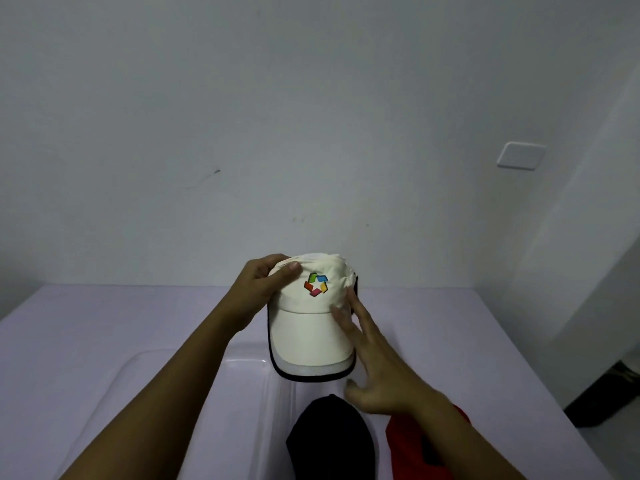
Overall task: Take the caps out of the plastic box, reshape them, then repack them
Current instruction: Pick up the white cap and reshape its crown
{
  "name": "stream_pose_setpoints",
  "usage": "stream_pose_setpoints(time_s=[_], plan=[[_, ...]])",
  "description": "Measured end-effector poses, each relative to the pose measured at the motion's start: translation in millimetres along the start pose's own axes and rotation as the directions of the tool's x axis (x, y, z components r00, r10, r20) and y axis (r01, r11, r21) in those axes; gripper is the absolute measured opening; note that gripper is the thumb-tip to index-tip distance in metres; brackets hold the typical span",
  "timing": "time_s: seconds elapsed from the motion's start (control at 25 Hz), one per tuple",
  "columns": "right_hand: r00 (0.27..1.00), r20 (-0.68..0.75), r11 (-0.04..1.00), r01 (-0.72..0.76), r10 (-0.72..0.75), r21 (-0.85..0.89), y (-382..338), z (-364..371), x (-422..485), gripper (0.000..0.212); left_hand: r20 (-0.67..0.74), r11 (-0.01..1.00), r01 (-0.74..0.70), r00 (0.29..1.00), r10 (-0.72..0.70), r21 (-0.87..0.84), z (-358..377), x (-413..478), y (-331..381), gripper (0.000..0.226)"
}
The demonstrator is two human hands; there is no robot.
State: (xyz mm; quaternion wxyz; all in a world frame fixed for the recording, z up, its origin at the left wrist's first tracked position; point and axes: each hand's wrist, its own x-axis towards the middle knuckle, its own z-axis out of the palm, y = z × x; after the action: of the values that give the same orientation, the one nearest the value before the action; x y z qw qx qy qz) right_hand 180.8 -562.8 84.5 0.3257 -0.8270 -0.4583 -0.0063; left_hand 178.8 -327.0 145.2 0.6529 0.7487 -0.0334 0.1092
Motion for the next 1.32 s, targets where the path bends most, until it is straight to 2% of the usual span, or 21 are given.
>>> stream_pose_setpoints(time_s=[0.04,0.16,0.24,0.32,0.44,0.56,0.68,0.76,0.8,0.88,1.0,1.08,1.16,1.32], plan=[[1.000,-0.003,0.996,-0.013,0.013,0.084,-1,-9,-1,0.103,0.005,1.000,0.004,1.000,-0.004,-0.002,-3,-1,0,0.014],[0.949,-0.237,0.940,-0.127,0.208,0.315,-7,-31,14,0.071,0.096,1.000,-0.004,0.995,0.003,0.006,1,-5,9,0.012],[0.915,-0.235,0.858,-0.182,0.326,0.481,-15,-39,32,0.053,0.137,0.999,-0.030,0.990,0.032,-0.018,14,-6,13,0.015],[0.923,-0.207,0.782,-0.137,0.323,0.609,-18,-45,43,0.035,0.131,0.998,-0.034,0.991,0.041,-0.055,20,-7,17,0.018],[0.949,-0.160,0.748,-0.104,0.273,0.655,-20,-57,43,0.023,0.148,1.000,-0.021,0.989,0.022,-0.005,11,-11,26,0.014],[0.948,-0.119,0.794,-0.174,0.295,0.582,-14,-63,42,0.012,0.159,0.983,-0.027,0.987,-0.003,0.182,-1,-12,29,0.023],[0.931,-0.081,0.813,-0.265,0.355,0.519,-6,-58,44,0.029,0.116,0.953,-0.004,0.993,-0.033,0.303,-2,-13,22,0.040],[0.936,-0.049,0.829,-0.283,0.348,0.483,-6,-50,45,0.039,0.095,0.924,0.000,0.995,-0.040,0.382,5,-14,20,0.035],[0.939,-0.064,0.839,-0.271,0.339,0.472,-7,-46,45,0.035,0.093,0.892,-0.046,0.996,0.004,0.451,9,-15,19,0.036],[0.938,-0.157,0.869,-0.211,0.308,0.447,-10,-43,45,0.024,0.128,0.777,-0.225,0.974,0.185,0.588,15,-16,20,0.043],[0.919,-0.298,0.909,-0.127,0.258,0.397,-13,-47,46,0.015,0.186,0.647,-0.452,0.880,0.438,0.614,15,-17,24,0.038],[0.911,-0.309,0.901,-0.131,0.274,0.412,-14,-49,47,0.011,0.126,0.651,-0.467,0.857,0.499,0.598,14,-16,22,0.034],[0.915,-0.263,0.887,-0.174,0.307,0.427,-16,-49,49,0.015,0.051,0.705,-0.405,0.884,0.466,0.582,14,-15,16,0.035],[0.893,-0.209,0.870,-0.295,0.398,0.396,-14,-39,51,0.071,0.011,0.836,-0.205,0.973,0.232,0.509,14,-15,7,0.026]])
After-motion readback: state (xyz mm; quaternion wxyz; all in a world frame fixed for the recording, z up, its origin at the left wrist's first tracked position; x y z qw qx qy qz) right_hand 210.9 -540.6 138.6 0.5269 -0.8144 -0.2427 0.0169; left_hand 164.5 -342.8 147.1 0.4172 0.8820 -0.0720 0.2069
